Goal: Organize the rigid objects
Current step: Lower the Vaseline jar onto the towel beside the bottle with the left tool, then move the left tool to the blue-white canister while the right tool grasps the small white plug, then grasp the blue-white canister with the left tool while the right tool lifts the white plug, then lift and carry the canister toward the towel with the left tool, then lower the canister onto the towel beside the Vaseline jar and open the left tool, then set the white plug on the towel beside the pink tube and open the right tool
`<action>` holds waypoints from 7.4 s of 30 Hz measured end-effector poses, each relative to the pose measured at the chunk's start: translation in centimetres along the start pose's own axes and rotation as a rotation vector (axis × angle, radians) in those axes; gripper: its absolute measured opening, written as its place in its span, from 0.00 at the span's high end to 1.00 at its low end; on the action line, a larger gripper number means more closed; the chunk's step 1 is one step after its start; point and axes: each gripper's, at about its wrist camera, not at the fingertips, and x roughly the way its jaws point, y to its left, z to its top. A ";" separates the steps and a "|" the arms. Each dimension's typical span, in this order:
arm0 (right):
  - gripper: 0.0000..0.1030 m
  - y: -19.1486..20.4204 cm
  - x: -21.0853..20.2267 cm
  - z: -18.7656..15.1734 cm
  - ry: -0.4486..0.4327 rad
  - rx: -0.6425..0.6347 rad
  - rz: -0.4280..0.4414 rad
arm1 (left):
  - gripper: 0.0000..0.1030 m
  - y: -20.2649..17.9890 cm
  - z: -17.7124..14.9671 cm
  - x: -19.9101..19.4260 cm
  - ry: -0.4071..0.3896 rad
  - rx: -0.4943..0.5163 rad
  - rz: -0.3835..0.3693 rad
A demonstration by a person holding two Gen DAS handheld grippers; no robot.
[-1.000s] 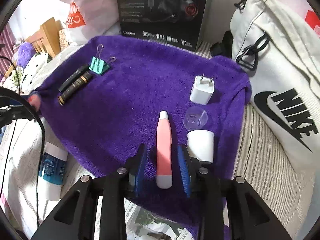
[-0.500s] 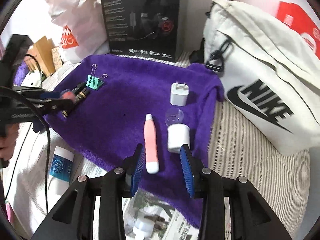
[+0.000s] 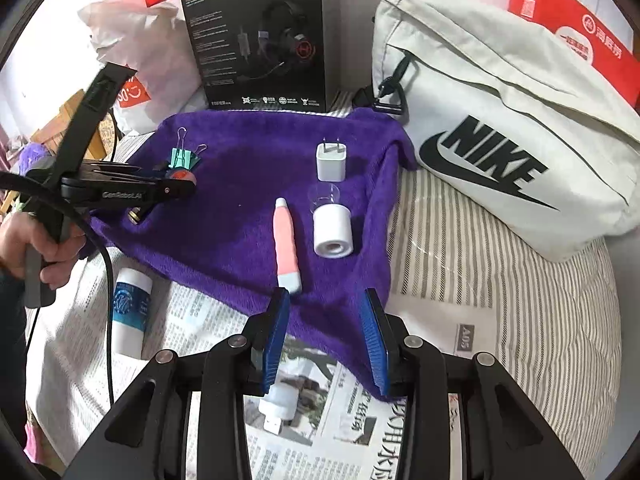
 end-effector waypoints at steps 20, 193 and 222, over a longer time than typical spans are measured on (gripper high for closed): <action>0.64 -0.7 -2.8 -2.5 -0.010 0.026 0.001 | 0.47 -2.4 -1.2 -2.0 0.006 0.069 0.056; 0.77 3.3 1.4 0.1 -0.042 -0.013 0.070 | 0.67 -2.9 -1.7 -0.5 0.040 0.171 -0.002; 0.77 3.9 2.5 1.7 -0.042 -0.040 0.080 | 0.48 2.0 -5.7 -7.6 -0.029 0.056 0.136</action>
